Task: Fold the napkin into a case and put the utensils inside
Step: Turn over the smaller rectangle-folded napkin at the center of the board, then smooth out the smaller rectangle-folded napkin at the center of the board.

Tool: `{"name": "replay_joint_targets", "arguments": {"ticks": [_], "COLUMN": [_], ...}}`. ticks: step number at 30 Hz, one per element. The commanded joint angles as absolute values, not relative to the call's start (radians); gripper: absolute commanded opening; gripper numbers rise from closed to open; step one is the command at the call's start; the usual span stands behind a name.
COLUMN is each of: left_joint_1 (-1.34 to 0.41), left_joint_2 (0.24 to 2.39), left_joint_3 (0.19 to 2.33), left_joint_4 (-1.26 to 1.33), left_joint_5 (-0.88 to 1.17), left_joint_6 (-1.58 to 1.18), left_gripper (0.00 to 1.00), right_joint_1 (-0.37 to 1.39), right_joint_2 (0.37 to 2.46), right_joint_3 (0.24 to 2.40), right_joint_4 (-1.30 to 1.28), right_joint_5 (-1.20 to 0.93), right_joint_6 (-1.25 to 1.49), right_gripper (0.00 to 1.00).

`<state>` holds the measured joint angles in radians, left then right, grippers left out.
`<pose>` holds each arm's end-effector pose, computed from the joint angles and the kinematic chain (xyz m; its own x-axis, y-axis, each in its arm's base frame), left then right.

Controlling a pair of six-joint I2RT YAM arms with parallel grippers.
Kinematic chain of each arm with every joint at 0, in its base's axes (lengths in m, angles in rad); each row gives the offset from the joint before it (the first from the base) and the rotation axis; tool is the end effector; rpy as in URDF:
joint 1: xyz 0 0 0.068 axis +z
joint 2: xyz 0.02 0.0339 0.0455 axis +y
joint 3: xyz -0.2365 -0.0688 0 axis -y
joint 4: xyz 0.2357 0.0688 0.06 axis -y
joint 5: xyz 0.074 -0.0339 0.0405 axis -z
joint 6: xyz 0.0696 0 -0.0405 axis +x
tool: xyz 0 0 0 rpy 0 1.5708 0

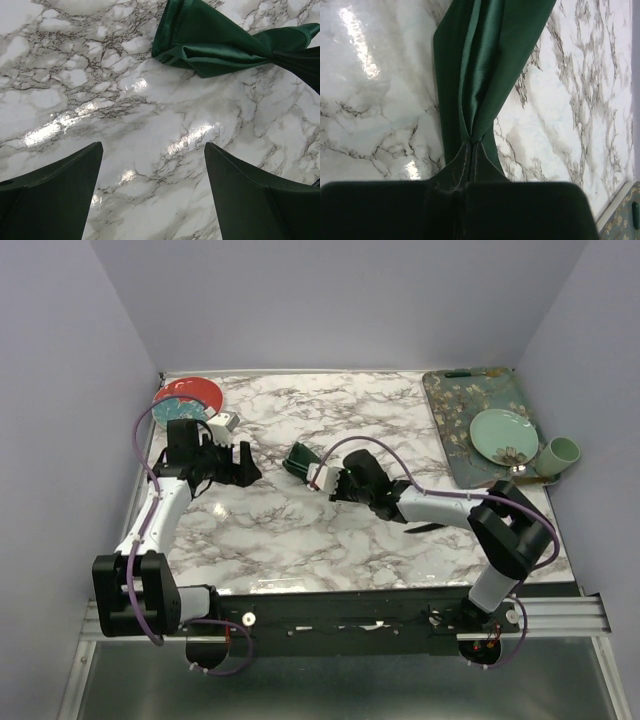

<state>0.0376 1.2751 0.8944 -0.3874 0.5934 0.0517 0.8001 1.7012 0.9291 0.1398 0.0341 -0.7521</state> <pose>0.2882 -0.0281 0.2164 -0.6742 0.0175 -0.7383 0.4061 0.8438 -0.3508 0.2645 0.2690 0.1417 0.1761 -0.7988 -0.5753 -0.7909 0.2332 -0.5658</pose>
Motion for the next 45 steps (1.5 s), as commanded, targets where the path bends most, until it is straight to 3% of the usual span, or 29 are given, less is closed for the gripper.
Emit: {"name": "replay_joint_targets", "arguments": {"ticks": [1,11,13,15,18,20,21,24,30,37,45], "left_joint_1": [0.054,0.074,0.077,0.077,0.077,0.078,0.077,0.077,0.032,-0.027,-0.089], "left_joint_2": [1.212,1.158,1.158,1.166,1.196,1.222,1.232,1.278,1.391,1.566,1.749], "left_joint_3": [0.855,0.811,0.815,0.824,0.864,0.902,0.913,0.937,0.95,0.957,0.965], "left_joint_4": [-0.42,-0.454,-0.459,-0.48,-0.537,-0.573,-0.574,-0.549,-0.456,-0.336,-0.339], "left_joint_5": [0.569,0.574,0.577,0.587,0.639,0.719,0.738,0.828,0.899,0.9,0.885], "left_joint_6": [0.071,0.081,0.087,0.112,0.144,0.152,0.129,0.042,-0.09,-0.224,-0.242], "left_gripper": [0.91,0.91,0.91,0.91,0.86,0.82,0.77,0.66,0.32,0.22,0.13], "right_joint_1": [0.862,0.982,0.994,1.011,1.022,1.02,1.022,1.016,0.884,0.68,0.552], "right_joint_2": [1.66,1.654,1.652,1.644,1.605,1.583,1.551,1.5,1.457,1.617,1.859], "right_joint_3": [0.838,0.696,0.683,0.677,0.709,0.778,0.793,0.854,1.001,1.187,1.302], "right_joint_4": [0.293,0.425,0.416,0.399,0.306,0.184,0.161,0.028,-0.29,-0.541,-0.676], "right_joint_5": [0.104,0.202,0.203,0.198,0.192,0.204,0.207,0.184,0.006,-0.374,-0.557], "right_joint_6": [-0.828,-0.9,-0.891,-0.878,-0.83,-0.75,-0.732,-0.666,-0.477,-0.302,-0.25], "right_gripper": [0.01,0.01,0.17,0.43,0.56,0.59,0.68,0.77,0.75,0.62,0.53]}}
